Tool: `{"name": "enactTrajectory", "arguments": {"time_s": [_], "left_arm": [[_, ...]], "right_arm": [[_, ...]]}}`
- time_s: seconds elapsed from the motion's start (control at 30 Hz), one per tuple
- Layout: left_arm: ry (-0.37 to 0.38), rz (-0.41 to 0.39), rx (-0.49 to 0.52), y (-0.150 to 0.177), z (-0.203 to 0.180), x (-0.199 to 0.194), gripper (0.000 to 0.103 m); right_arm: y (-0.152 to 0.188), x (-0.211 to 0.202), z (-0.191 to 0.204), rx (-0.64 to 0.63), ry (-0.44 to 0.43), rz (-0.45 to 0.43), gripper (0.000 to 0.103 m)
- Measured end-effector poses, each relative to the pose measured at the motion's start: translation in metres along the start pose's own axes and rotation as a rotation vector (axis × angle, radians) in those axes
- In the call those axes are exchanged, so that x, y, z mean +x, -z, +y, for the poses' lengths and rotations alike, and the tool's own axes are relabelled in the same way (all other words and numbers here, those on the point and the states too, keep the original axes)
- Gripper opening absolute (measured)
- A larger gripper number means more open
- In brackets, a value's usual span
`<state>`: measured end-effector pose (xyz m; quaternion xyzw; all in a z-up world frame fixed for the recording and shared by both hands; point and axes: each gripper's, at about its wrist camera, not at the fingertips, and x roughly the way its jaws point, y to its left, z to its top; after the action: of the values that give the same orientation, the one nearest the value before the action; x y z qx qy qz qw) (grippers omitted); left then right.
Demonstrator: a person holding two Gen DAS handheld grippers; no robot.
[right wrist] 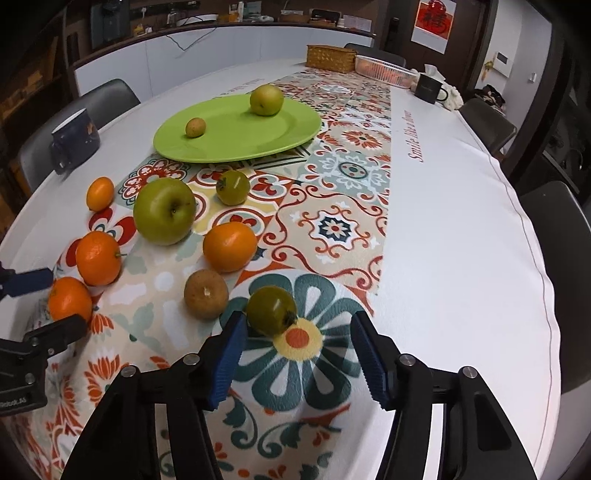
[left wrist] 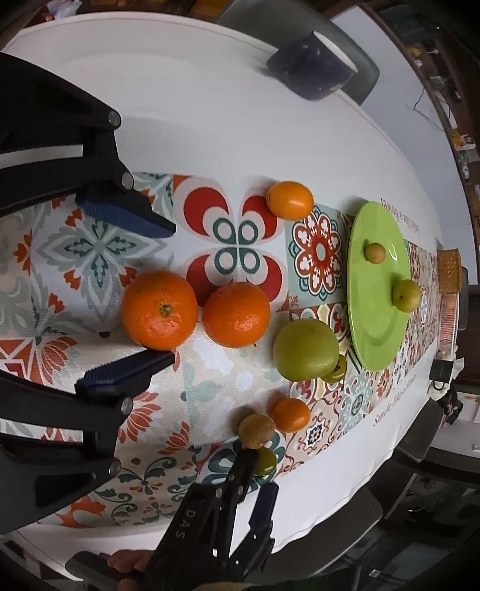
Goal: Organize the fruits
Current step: 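Grasp the orange with the left tool while the right tool grasps a green lime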
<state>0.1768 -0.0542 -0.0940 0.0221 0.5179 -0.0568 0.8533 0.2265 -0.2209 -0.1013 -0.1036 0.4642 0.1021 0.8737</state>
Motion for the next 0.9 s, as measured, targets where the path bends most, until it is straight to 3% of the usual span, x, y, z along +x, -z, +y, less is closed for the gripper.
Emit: {"name": "enactTrajectory", "arguments": {"time_s": [0.13,0.33,0.9], "left_arm": [[0.041,0.01,0.001,-0.001,-0.002,0.004,0.044],[0.041,-0.003,0.015,0.0,-0.005,0.004,0.042],[0.053,-0.104,0.074,0.0,-0.014,-0.028,0.042]], "right_arm": [[-0.004,0.008,0.002,0.002,-0.022,0.013,0.048],[-0.004,0.007,0.004,0.006,-0.051,0.01,0.029],[0.013,-0.043,0.011,0.081,-0.106,-0.054,0.029]]}}
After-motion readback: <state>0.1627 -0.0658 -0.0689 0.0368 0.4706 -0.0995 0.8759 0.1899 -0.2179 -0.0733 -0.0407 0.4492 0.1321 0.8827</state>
